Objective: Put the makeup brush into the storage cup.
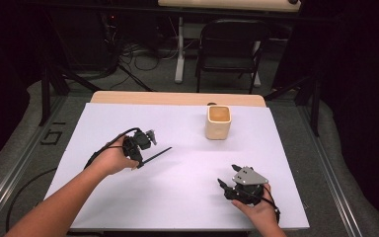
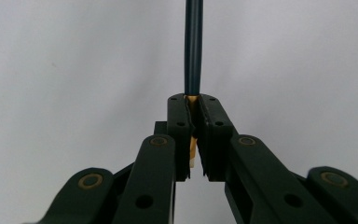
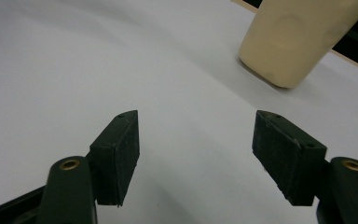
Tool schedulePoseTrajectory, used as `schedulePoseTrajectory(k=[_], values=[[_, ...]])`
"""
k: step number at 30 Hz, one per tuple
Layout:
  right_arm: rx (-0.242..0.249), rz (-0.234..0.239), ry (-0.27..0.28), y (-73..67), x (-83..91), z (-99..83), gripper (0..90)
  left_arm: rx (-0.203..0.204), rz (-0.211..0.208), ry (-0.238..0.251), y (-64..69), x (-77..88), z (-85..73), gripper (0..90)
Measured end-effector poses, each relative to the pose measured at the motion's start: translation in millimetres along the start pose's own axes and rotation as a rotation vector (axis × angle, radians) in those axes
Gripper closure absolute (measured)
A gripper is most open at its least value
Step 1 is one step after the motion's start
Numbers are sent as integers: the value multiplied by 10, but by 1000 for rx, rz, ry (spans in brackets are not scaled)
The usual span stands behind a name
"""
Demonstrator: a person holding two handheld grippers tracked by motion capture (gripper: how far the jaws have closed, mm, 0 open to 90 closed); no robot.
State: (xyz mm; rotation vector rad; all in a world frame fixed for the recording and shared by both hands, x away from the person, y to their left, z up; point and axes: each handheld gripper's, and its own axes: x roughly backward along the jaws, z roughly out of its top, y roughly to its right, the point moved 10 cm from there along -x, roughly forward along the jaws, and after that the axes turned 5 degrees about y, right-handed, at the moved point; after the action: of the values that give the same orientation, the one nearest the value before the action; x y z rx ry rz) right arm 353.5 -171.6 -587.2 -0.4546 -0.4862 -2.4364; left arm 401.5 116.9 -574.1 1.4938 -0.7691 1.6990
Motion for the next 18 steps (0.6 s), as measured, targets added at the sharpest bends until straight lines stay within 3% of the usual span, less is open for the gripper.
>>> schedulePoseTrajectory(k=[3,9,18], values=[[31,-2,-6,-22,-17,18,319,-16,-5,0,53,15,24,847],[45,-19,-36,1,-22,42,318,-42,-23,-7,124,37,49,847],[64,-21,-105,106,-18,66,278,-70,-20,-17,136,83,51,847]])
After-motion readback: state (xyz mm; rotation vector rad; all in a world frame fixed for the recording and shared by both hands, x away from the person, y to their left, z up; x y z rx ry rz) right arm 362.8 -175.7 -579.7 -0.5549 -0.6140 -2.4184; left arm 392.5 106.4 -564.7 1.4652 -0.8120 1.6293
